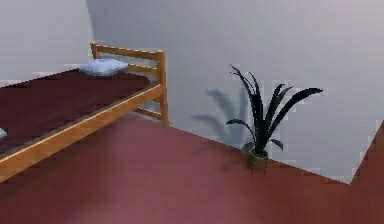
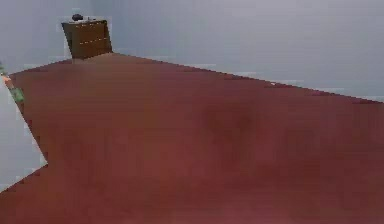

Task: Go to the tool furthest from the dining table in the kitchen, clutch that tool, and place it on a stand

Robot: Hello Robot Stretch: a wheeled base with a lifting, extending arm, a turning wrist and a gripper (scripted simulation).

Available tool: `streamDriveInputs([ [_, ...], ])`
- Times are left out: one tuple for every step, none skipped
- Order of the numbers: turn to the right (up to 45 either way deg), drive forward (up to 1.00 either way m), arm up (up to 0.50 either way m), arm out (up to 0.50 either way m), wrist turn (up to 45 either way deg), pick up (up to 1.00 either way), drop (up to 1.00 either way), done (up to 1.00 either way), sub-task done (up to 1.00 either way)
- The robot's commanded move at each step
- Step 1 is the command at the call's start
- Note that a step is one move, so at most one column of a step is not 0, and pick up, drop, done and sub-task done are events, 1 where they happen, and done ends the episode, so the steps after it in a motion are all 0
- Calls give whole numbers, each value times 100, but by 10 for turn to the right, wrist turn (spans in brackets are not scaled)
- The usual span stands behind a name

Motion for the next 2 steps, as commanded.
streamDriveInputs([
  [-450, 0, 0, 0, 0, 0, 0, 0, 0],
  [-450, 0, 0, 0, 0, 0, 0, 0, 0],
])
